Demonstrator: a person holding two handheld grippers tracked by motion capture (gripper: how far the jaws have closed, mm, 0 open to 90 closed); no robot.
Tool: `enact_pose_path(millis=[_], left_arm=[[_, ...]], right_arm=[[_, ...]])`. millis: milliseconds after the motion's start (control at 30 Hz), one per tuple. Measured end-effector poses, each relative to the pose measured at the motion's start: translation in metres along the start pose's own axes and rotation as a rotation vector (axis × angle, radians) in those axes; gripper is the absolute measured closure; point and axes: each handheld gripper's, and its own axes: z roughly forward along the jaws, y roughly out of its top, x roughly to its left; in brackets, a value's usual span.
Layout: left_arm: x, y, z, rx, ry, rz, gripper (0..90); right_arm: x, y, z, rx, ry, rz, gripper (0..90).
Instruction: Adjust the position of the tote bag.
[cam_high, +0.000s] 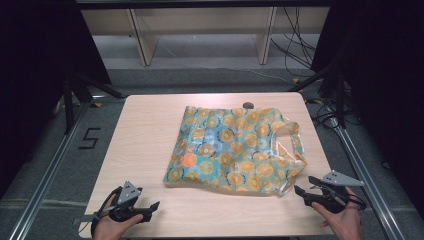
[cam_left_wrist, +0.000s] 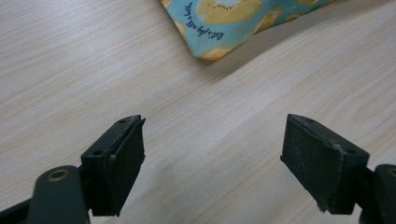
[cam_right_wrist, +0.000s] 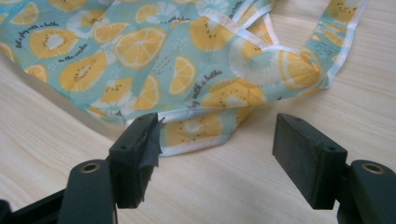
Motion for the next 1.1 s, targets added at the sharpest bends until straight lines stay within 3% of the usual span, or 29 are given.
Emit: enact_pose_path(millis=[100,367,533,600,633,700,733,833,867,900,933,1000,1033,1100], left_arm=[[0.001,0.0,-0.001,0.019,0.004,0.01,20.1],[0.001,0.001,0.0,0.007,0.006,0.021,23.4],[0.002,0.003,0.001,-0.009,-0.017,0.002,23.1],[-0.002,0.004,0.005,-0.034,-0.019,-0.037,22.9],[-0.002,0.006,0.003,-0.007,-0.02,-0.005,22.4],[-0.004,0.007,0.005,-0.013,-0.016,0.001,22.2],[-0.005,0.01,0.006,0.007,-0.02,0.02,22.3],[-0.009,0.012,0.011,-0.029,-0.029,-0.006,23.6],[-0.008,0.016,0.013,-0.007,-0.03,0.027,23.5],[-0.01,0.016,0.016,-0.029,-0.031,0.008,23.5],[-0.011,0.018,0.018,-0.032,-0.024,-0.001,23.5],[-0.01,0.02,0.018,-0.024,-0.029,0.017,23.5],[-0.011,0.023,0.02,-0.032,-0.028,0.014,23.5],[-0.011,0.028,0.025,-0.033,-0.029,0.037,25.3]], right_arm=[[0.0,0.0,0.001,0.0,-0.001,-0.001,32.9],[-0.001,0.001,0.002,-0.002,-0.002,-0.012,32.9],[-0.005,0.005,0.006,-0.007,-0.006,-0.021,31.7],[-0.005,0.007,0.008,-0.006,0.01,-0.008,30.9],[-0.006,0.009,0.008,0.0,0.006,-0.02,30.6],[-0.006,0.01,0.01,-0.004,0.015,-0.018,30.4],[-0.005,0.013,0.014,-0.002,0.025,-0.02,29.3],[-0.004,0.017,0.017,0.008,0.034,-0.026,27.7],[-0.004,0.022,0.021,0.008,0.038,-0.054,27.6],[-0.002,0.024,0.022,0.006,0.044,-0.039,27.6],[-0.003,0.028,0.024,-0.003,0.042,-0.064,27.5],[0.0,0.03,0.024,-0.005,0.04,-0.042,27.4],[-0.003,0.034,0.025,-0.011,0.042,-0.079,27.4],[-0.002,0.041,0.029,-0.02,0.042,-0.089,26.4]])
